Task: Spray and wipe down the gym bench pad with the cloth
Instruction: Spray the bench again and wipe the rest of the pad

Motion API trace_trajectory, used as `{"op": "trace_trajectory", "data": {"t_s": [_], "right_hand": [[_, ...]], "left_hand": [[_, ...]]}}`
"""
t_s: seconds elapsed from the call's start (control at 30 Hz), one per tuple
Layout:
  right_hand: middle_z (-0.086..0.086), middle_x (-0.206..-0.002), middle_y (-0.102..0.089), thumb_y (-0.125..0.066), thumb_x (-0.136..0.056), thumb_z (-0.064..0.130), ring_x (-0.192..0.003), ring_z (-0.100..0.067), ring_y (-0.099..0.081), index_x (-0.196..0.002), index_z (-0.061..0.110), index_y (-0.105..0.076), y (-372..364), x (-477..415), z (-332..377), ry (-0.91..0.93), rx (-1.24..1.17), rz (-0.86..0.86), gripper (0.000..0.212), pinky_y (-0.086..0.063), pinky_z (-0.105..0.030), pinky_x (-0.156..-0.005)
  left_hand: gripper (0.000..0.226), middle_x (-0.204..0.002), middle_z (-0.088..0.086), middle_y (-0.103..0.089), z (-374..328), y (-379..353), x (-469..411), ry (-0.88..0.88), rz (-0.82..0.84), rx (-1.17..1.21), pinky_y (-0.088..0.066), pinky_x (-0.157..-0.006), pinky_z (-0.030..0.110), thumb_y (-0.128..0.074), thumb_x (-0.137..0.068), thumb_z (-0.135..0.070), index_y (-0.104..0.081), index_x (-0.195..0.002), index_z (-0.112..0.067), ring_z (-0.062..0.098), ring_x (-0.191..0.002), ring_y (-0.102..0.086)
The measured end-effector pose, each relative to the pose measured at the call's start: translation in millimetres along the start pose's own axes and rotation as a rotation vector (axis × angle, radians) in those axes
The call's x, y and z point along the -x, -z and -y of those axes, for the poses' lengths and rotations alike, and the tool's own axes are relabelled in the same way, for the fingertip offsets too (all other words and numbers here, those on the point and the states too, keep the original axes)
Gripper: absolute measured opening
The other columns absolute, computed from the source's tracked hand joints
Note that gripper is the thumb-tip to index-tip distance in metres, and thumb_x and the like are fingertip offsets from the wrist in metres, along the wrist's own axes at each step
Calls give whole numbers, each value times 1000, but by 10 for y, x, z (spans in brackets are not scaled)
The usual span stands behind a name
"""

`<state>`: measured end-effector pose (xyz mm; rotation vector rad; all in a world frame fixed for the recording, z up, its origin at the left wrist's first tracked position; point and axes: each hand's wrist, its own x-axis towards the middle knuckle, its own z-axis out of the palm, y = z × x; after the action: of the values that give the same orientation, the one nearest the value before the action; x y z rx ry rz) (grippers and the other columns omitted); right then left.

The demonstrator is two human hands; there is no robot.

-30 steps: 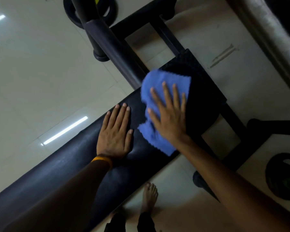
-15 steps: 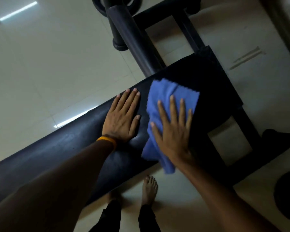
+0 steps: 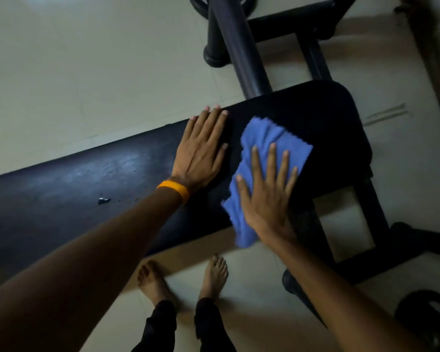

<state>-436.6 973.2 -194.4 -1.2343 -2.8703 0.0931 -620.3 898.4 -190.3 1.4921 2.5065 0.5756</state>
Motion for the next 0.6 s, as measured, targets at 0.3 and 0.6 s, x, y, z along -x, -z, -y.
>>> {"op": "trace_trajectory", "data": {"t_s": [0.3,0.6], "right_hand": [[-5,-169,-16,-17,-96,72,-156,-33,-12,-160,36,-22,26,-1183,-65,-87,-19,-16,73,-14,-61,-122],[-4,-170,-14,-35,-100,57,-157,-32,-9,-160,34,-23,71,-386,358,707,44,175,65,-12,-57,-124]], "left_hand": [[76,-170,13,-16,444,106,1140,320,-38,-128,-8,-128,51,-37,-102,-48,-20,-161,-4,27,-158,-9],[72,-170,14,-16,460,102,1150,301,-52,-135,-8,-128,50,-38,-102,-41,-21,-160,-3,28,-158,-10]]}}
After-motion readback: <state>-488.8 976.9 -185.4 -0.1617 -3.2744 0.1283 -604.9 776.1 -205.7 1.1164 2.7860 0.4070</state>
